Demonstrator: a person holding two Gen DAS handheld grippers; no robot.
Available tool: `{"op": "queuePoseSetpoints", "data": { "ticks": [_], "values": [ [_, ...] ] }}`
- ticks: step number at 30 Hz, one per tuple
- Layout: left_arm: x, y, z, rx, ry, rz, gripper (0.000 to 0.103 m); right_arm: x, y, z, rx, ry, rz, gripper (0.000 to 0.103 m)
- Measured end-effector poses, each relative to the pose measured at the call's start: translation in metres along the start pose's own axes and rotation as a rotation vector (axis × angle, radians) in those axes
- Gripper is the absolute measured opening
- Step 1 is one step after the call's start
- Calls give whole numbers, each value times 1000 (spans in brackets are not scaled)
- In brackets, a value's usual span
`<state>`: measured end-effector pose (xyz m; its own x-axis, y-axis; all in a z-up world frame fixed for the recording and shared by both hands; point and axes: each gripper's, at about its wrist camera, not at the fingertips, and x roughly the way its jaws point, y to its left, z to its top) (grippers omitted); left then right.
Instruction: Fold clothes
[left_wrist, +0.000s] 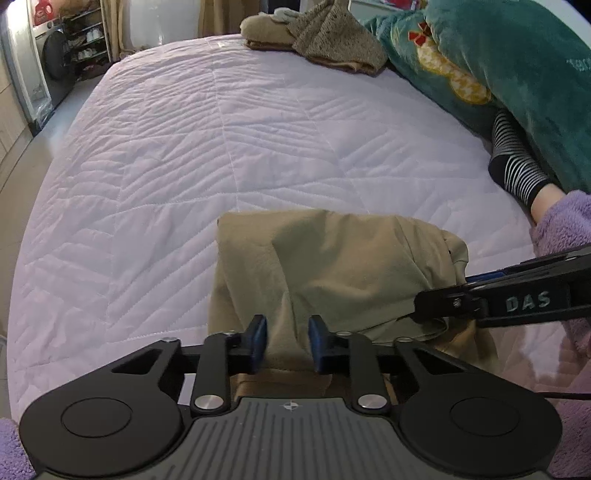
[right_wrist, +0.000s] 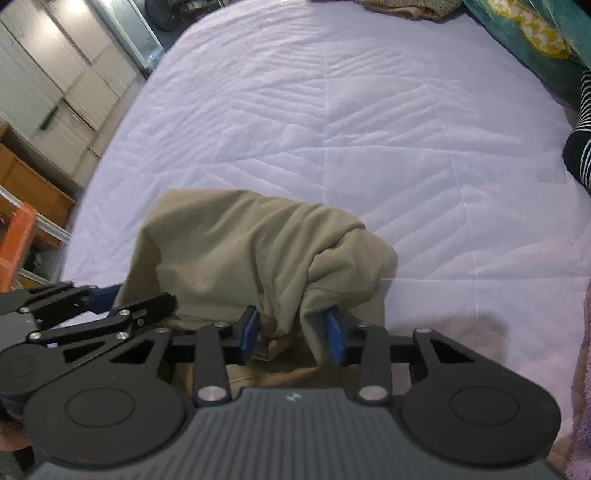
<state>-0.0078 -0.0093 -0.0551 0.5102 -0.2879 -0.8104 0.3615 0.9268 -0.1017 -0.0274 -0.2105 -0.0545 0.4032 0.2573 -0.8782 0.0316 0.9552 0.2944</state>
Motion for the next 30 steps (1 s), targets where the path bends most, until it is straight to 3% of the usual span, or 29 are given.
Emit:
{"op": "queuePoseSetpoints", "data": {
  "ticks": [8,15,18,20,22,30],
  "values": [
    [-32,7,0,-19,-42,-34,17,-25,-4,1,-17,-5,35,18],
    [-30,19,-11,-45,0,-55,17,-31,-6,-7,-53,40,35,18],
    [-23,26,-12,-81,10,-68,20,-22,-18,-4,47,11,74,23],
    [-17,28,-11,-96,21,-73,23,-17,-23,1,105,-9,88,45],
    [-12,26,-10,-97,34,-74,23,-10,-26,7,142,-12,100,58],
    [6,21,-10,-94,69,-74,26,19,-24,16,128,28,99,57]
  ]
}}
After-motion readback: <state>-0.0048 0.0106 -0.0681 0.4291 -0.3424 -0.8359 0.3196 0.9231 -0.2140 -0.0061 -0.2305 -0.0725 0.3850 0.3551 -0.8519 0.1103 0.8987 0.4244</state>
